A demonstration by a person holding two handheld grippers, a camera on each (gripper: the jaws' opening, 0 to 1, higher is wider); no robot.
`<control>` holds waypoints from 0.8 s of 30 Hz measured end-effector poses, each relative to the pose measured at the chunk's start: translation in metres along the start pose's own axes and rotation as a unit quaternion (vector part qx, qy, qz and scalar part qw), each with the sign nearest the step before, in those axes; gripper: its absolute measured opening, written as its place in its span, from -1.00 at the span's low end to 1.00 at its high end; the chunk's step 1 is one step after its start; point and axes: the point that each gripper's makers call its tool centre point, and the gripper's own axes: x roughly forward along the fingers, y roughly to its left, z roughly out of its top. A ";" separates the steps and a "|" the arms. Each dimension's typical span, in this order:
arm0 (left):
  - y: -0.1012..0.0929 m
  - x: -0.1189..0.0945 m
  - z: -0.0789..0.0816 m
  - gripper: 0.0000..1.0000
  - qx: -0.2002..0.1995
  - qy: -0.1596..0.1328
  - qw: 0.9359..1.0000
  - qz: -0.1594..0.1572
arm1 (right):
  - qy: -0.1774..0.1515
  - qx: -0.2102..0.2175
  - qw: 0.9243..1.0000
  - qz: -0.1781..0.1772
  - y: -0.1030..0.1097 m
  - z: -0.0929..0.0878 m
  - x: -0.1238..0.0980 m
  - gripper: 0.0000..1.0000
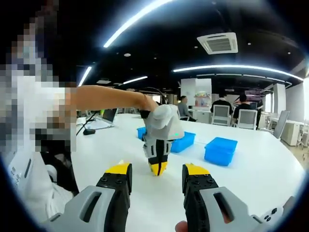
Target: Pick up the resistors one by one and place each resistor into its matching bin, sorting the parts by color and model until every resistor is separated into the correct bin for its type
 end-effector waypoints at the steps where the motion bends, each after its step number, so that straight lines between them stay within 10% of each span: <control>1: 0.000 -0.001 0.000 -0.92 0.002 -0.002 1.000 0.004 | -0.001 0.000 1.000 0.000 0.000 0.000 0.000 -0.13; 10: 0.010 -0.063 -0.004 -0.91 -0.002 -0.060 0.992 0.112 | -0.007 0.000 1.000 -0.001 -0.001 0.003 -0.002 -0.14; 15: 0.003 -0.115 -0.018 -0.91 -0.039 -0.130 0.974 0.183 | -0.006 0.001 1.000 0.004 0.001 0.003 -0.001 -0.13; 24: -0.037 -0.165 -0.064 -0.91 -0.120 -0.274 0.908 0.294 | -0.007 0.000 1.000 0.010 0.004 0.006 0.000 -0.13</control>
